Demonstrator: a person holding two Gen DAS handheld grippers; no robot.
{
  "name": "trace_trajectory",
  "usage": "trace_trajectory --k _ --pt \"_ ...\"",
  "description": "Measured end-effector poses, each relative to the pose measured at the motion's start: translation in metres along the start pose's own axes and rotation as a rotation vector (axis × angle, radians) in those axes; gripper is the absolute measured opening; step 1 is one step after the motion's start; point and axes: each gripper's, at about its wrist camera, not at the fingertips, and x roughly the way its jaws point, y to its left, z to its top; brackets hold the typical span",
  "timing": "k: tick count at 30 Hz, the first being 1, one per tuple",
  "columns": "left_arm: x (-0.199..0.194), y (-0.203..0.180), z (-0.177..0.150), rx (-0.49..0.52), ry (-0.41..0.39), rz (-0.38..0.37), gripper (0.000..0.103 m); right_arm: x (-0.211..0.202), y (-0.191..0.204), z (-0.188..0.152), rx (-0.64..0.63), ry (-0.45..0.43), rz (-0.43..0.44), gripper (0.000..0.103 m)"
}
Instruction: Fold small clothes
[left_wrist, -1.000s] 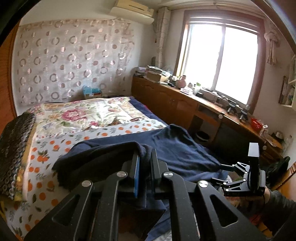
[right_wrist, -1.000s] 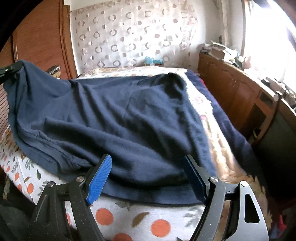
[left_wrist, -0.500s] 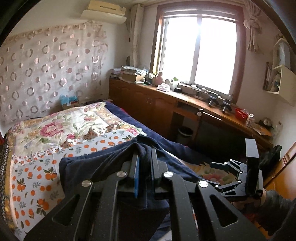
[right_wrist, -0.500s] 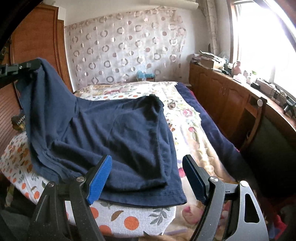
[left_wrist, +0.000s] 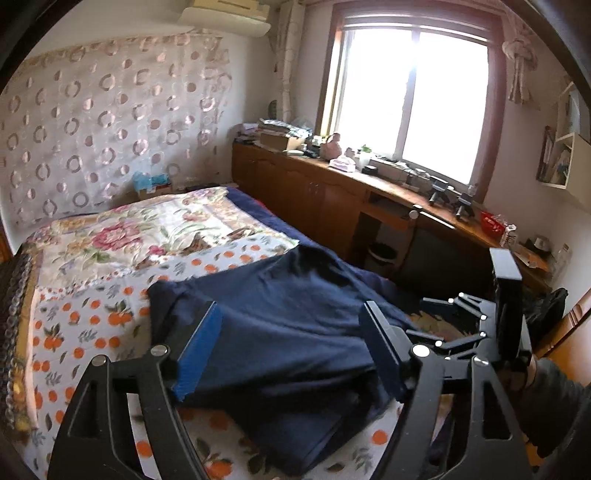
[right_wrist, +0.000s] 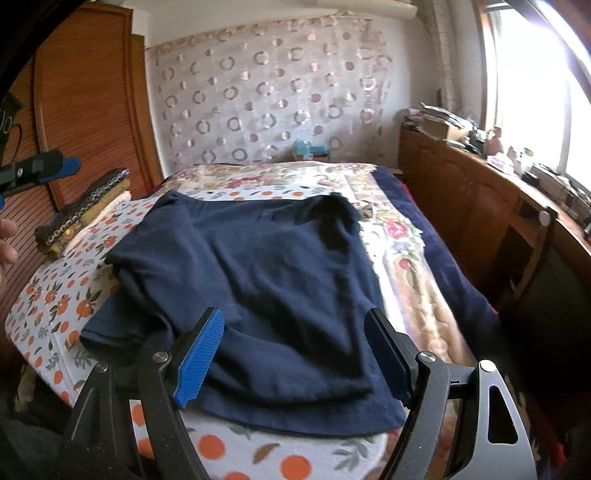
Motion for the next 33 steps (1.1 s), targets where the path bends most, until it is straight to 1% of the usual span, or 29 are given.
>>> trace_trajectory --k 2,5,9,11,14,15,16,17,18,22,24,27,29,33 --pt "-0.004 0.007 -0.008 -0.008 0.001 0.025 0.08 0.007 0.008 0.003 -0.016 0.011 0.028 0.08" --pt "-0.011 0.021 -0.023 -0.036 0.004 0.063 0.08 0.02 0.023 0.008 -0.055 0.034 0.079 0.08" --pt "-0.018 0.035 -0.038 -0.069 0.011 0.092 0.08 0.038 0.043 0.01 -0.113 0.069 0.144 0.08" --pt "-0.021 0.043 -0.044 -0.088 0.013 0.101 0.08 0.049 0.049 0.011 -0.144 0.096 0.164 0.076" --pt "-0.023 0.049 -0.05 -0.106 0.014 0.109 0.08 0.066 0.049 0.013 -0.17 0.143 0.176 0.062" --pt "-0.024 0.051 -0.053 -0.11 0.014 0.113 0.08 0.07 0.047 0.015 -0.165 0.155 0.19 0.036" --pt "-0.024 0.053 -0.054 -0.115 0.014 0.118 0.08 0.073 0.045 0.019 -0.157 0.162 0.199 0.021" --pt "-0.024 0.055 -0.056 -0.116 0.015 0.12 0.08 0.074 0.044 0.022 -0.156 0.156 0.203 0.02" --pt "-0.024 0.056 -0.058 -0.117 0.016 0.124 0.08 0.072 0.044 0.026 -0.163 0.143 0.21 0.015" --pt "-0.026 0.06 -0.063 -0.124 0.012 0.127 0.08 0.044 0.042 0.043 -0.152 0.048 0.228 0.013" --pt "-0.027 0.06 -0.063 -0.125 0.01 0.126 0.08 0.026 0.036 0.052 -0.142 -0.004 0.219 0.013" --pt "-0.027 0.059 -0.063 -0.12 0.009 0.128 0.08 0.006 0.024 0.058 -0.134 -0.054 0.191 0.013" --pt "-0.029 0.056 -0.061 -0.113 0.004 0.127 0.08 0.004 0.011 0.056 -0.127 -0.055 0.14 0.013" --pt "-0.032 0.05 -0.058 -0.099 -0.006 0.137 0.08 0.026 -0.019 0.038 -0.078 0.027 0.063 0.013"
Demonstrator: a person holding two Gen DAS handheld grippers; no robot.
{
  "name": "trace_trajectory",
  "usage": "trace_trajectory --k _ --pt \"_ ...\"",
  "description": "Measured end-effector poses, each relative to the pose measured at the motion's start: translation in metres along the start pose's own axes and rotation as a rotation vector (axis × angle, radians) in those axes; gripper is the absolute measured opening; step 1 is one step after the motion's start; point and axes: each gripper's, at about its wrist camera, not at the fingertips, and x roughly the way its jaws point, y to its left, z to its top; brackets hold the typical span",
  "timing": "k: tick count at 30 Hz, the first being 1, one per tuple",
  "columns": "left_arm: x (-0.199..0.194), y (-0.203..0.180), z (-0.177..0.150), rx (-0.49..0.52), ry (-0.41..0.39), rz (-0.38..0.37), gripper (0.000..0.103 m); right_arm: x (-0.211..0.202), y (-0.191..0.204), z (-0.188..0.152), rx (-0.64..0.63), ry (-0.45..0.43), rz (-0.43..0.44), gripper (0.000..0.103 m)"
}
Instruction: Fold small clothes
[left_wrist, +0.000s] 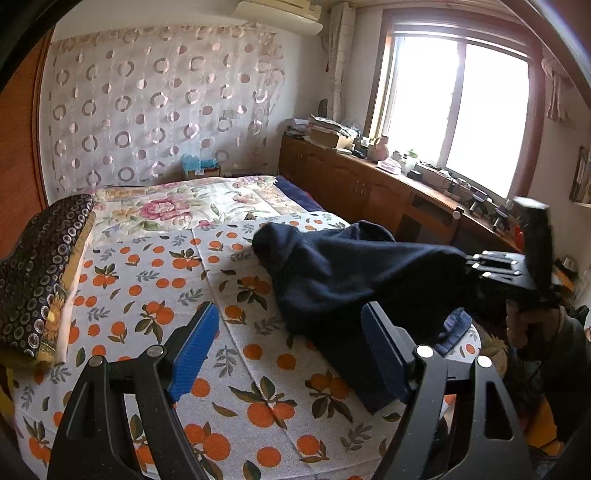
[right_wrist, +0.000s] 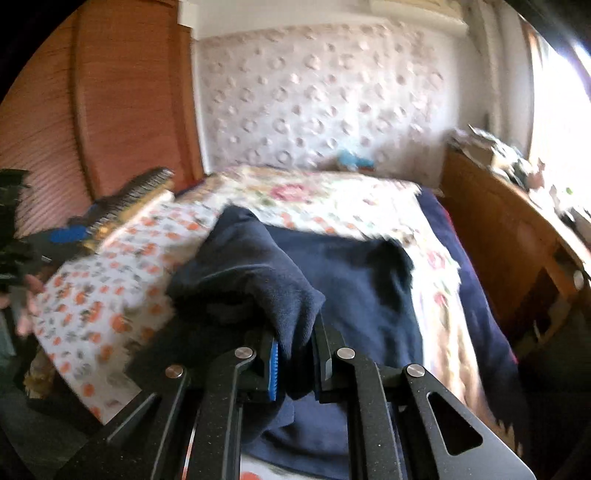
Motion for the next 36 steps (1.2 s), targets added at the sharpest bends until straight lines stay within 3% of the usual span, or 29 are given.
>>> trace_trajectory --k 4,9,14,18,19,27,36 --pt "-0.001 -0.004 0.002 0.015 -0.006 0.015 0.08 0.024 -0.017 -0.019 0.034 0.083 -0.033 0.013" --pt "0.002 -0.006 0.001 0.024 -0.001 0.029 0.08 0.035 -0.014 -0.02 0.056 0.115 -0.049 0.015" --pt "0.002 -0.007 -0.002 0.024 0.005 0.032 0.08 0.019 -0.009 -0.014 0.085 0.098 -0.04 0.023" --pt "0.005 -0.007 -0.004 0.018 0.009 0.034 0.08 0.0 -0.007 -0.009 0.081 0.066 -0.021 0.059" --pt "0.005 -0.007 -0.004 0.017 0.009 0.035 0.08 -0.003 -0.005 -0.008 0.075 0.054 -0.009 0.062" --pt "0.006 -0.007 -0.004 0.016 0.007 0.033 0.08 0.013 0.032 0.008 -0.015 0.043 0.033 0.064" --pt "0.0 0.005 -0.009 -0.006 -0.005 0.044 0.08 0.096 0.105 0.034 -0.18 0.164 0.202 0.064"
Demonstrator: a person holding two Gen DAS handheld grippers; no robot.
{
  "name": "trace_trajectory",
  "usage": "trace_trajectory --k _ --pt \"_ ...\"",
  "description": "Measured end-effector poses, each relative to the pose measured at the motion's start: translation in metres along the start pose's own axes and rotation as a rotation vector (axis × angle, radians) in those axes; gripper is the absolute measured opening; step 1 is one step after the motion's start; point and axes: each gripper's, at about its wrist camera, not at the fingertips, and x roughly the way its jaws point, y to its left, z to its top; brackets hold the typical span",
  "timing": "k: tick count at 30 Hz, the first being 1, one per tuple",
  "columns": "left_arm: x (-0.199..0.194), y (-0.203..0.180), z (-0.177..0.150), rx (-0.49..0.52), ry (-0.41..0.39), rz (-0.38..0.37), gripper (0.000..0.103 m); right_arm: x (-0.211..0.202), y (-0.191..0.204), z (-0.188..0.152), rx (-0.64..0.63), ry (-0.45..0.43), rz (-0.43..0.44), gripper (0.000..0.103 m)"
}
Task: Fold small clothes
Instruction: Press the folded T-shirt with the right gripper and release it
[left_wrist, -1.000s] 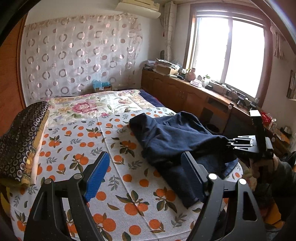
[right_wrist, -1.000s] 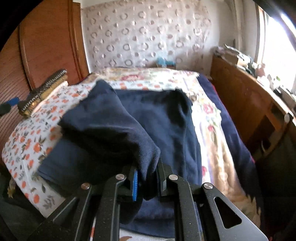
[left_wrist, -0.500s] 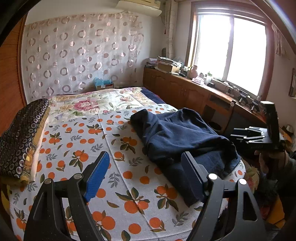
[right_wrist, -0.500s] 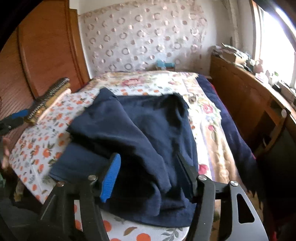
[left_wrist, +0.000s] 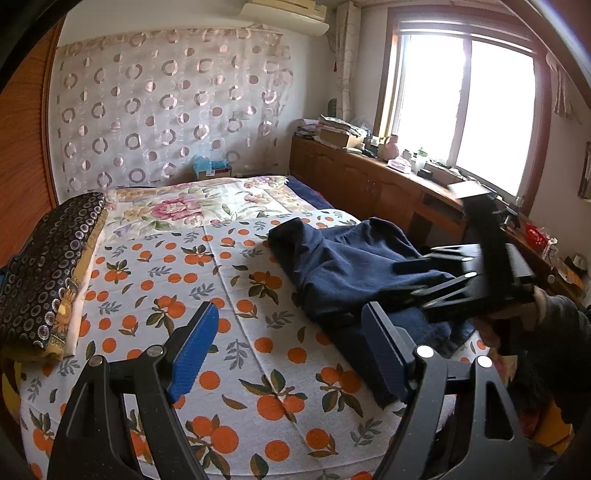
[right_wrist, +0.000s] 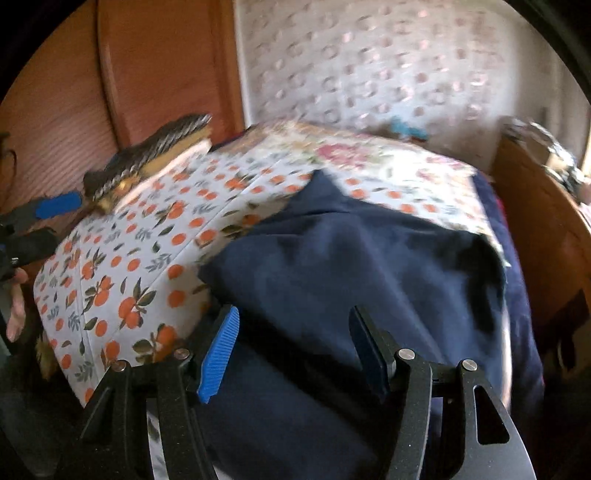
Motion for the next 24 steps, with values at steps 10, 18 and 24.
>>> trace_trajectory --k 10,18,24 --pt "-0.002 0.012 -0.006 -0.024 0.003 0.008 0.08 0.07 0.028 0.033 -0.12 0.131 0.002 0.064" --pt "0.002 0.011 -0.01 -0.021 0.014 0.001 0.08 0.061 0.005 0.041 -0.036 0.011 -0.011 0.012" --pt "0.006 0.007 -0.012 -0.013 0.025 -0.002 0.08 0.026 -0.023 0.05 0.031 -0.152 -0.104 0.01"
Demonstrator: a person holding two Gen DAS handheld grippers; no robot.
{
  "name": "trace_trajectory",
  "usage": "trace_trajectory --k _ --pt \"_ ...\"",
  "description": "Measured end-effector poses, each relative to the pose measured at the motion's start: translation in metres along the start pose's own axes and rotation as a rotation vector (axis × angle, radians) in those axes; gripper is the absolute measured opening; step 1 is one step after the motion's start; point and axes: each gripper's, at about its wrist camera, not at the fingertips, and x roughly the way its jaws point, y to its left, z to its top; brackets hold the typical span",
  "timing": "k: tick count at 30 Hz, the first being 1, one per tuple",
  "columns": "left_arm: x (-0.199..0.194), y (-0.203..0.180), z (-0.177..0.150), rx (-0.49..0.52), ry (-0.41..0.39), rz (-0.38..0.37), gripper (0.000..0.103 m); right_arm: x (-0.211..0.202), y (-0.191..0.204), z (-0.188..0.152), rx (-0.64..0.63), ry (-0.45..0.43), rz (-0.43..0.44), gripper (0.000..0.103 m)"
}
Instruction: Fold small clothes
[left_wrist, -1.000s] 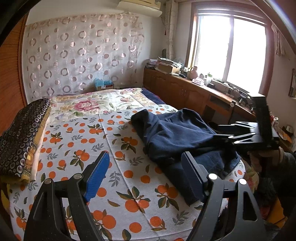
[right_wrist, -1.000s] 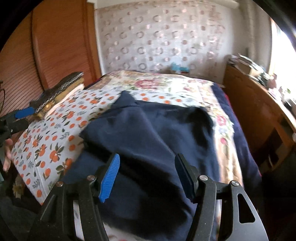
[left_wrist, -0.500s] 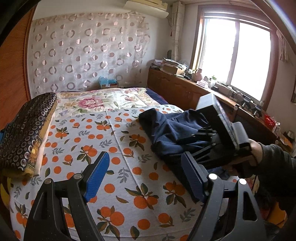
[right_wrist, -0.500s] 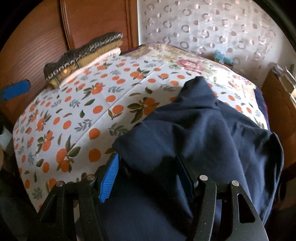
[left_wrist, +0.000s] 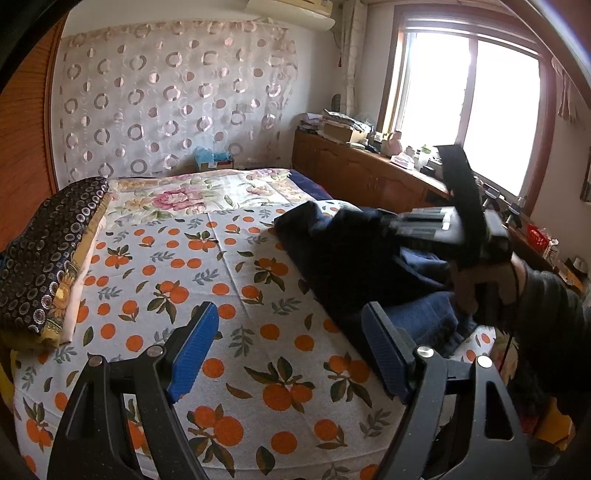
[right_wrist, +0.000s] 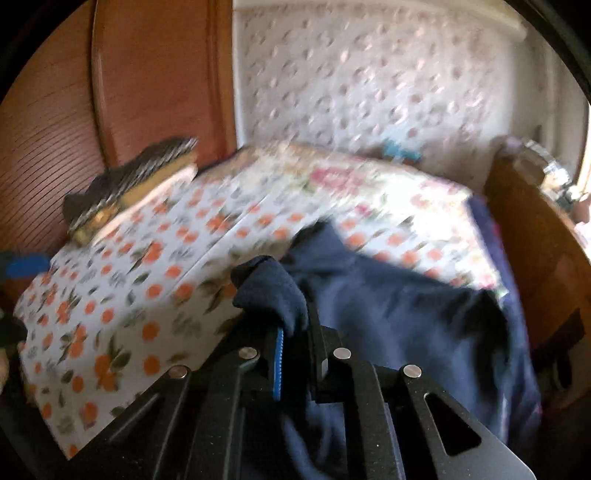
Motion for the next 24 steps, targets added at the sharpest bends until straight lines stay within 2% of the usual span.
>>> trace_trajectory --k 5,8,12,14,16,18,24 --pt "0.002 -0.003 0.0 0.002 0.003 -0.007 0.08 -0.004 -0.046 0.019 0.049 -0.019 -0.125 0.01" --pt "0.003 -0.005 -0.001 0.006 0.008 -0.008 0.08 -0.003 -0.081 0.03 0.123 -0.016 -0.217 0.01" --pt "0.004 -0.006 -0.002 0.006 0.011 -0.011 0.08 0.023 -0.129 0.034 0.268 0.083 -0.323 0.01" --pt "0.005 -0.008 -0.002 0.01 0.014 -0.012 0.08 0.035 -0.141 0.033 0.286 0.126 -0.384 0.017" --pt "0.006 -0.009 -0.003 0.013 0.018 -0.014 0.08 0.04 -0.148 0.029 0.312 0.135 -0.392 0.03" --pt "0.007 -0.01 -0.004 0.016 0.022 -0.017 0.08 0.036 -0.148 0.026 0.33 0.117 -0.372 0.036" --pt "0.014 -0.015 -0.006 0.021 0.04 -0.03 0.08 0.025 -0.145 0.008 0.274 0.132 -0.32 0.036"
